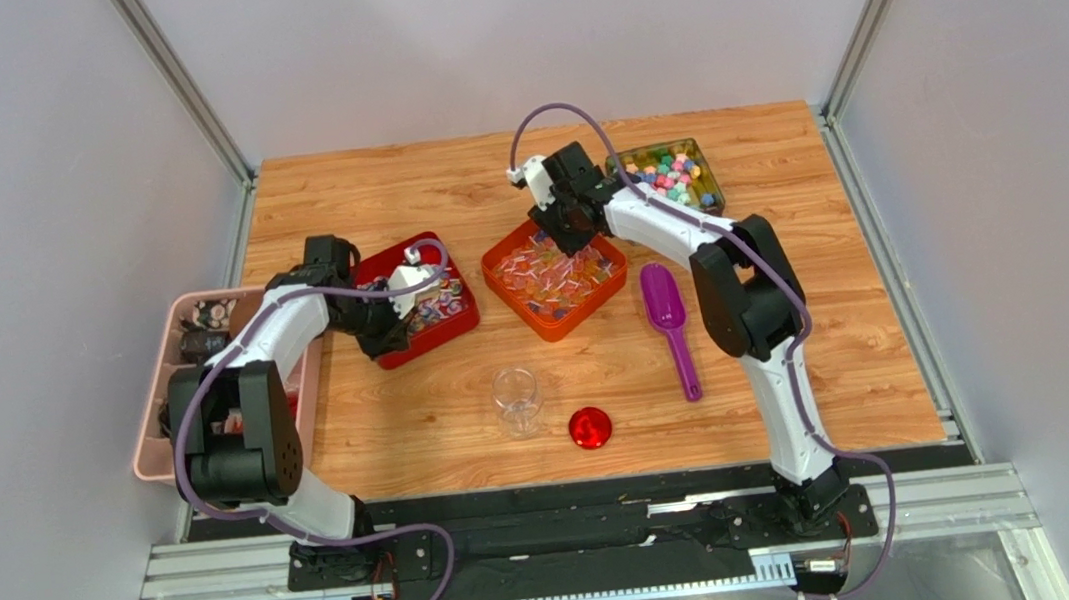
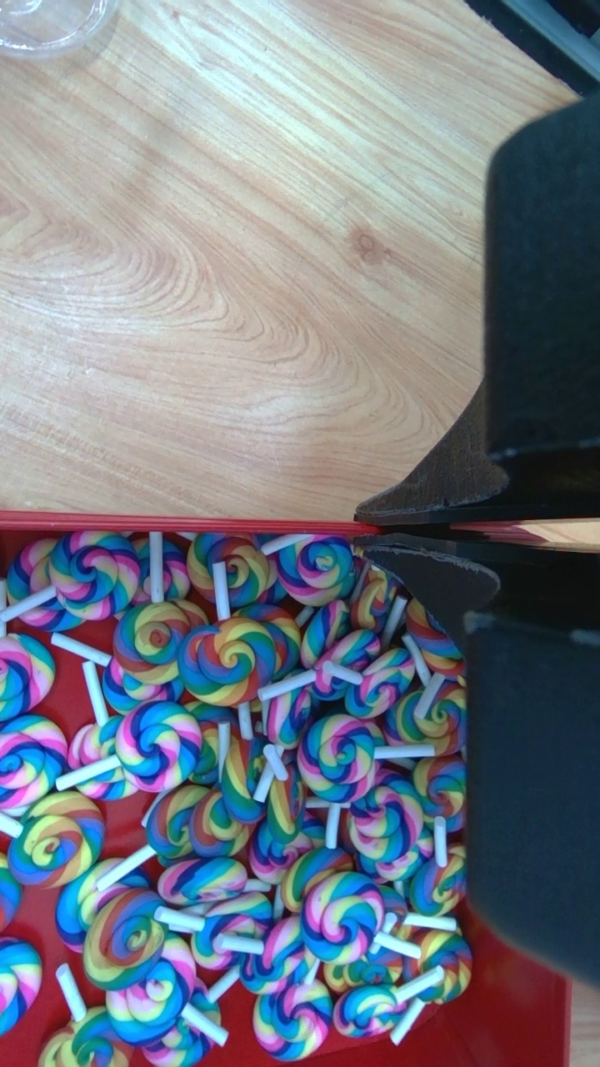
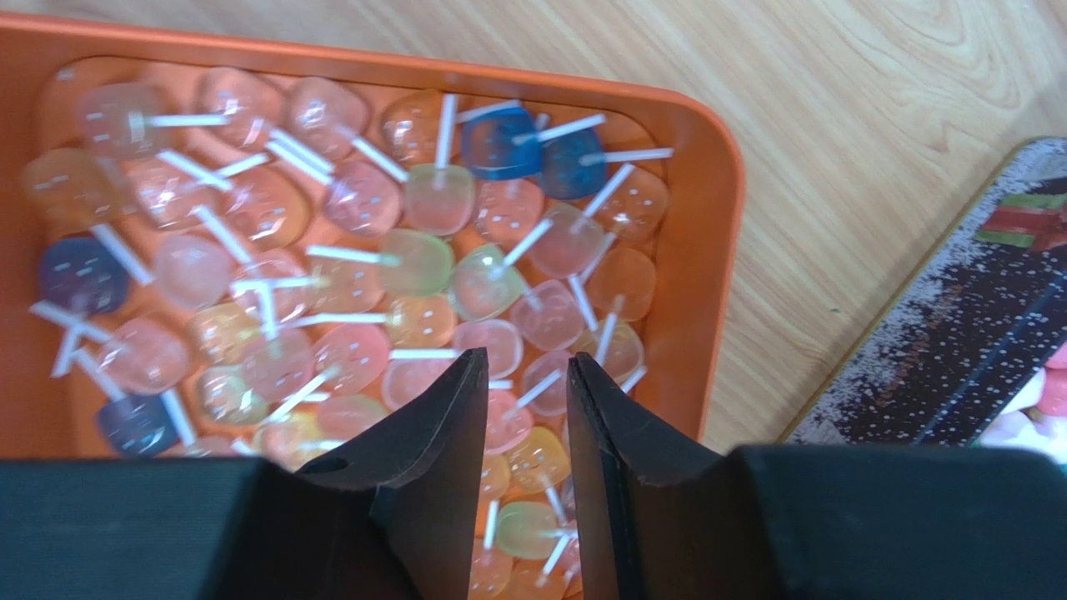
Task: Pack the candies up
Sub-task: Move the storage box to the center of the board, then move the packing bottle to the center of the board.
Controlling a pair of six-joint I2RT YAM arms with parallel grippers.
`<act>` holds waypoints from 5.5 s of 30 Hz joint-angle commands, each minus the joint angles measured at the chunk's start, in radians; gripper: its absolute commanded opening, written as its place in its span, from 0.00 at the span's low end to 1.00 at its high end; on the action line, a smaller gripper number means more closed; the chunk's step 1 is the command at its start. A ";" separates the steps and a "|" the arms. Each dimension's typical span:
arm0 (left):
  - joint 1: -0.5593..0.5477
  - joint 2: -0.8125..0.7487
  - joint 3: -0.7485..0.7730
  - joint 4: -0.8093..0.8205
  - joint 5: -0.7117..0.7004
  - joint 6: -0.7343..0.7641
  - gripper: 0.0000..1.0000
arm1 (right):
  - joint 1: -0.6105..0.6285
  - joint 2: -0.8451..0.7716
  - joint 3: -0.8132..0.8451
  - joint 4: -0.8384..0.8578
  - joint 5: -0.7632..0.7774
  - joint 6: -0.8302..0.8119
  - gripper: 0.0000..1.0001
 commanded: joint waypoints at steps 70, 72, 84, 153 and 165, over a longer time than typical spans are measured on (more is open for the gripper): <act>-0.092 -0.414 -0.126 -0.018 0.120 0.098 0.99 | 0.033 -0.557 -0.451 -0.232 -0.086 -0.168 0.63; -0.129 -0.435 -0.151 -0.020 0.122 0.092 0.99 | 0.048 -0.603 -0.499 -0.226 -0.105 -0.165 0.62; -0.350 -0.418 -0.226 0.031 0.051 0.062 0.99 | 0.096 -0.794 -0.634 -0.223 -0.068 -0.171 0.64; -0.668 -0.081 -0.062 0.157 -0.008 -0.065 0.76 | -0.153 -1.103 -0.833 -0.105 -0.119 -0.182 0.69; -0.669 -0.010 0.009 0.174 -0.018 -0.106 0.77 | -0.154 -1.114 -0.848 -0.090 -0.096 -0.182 0.70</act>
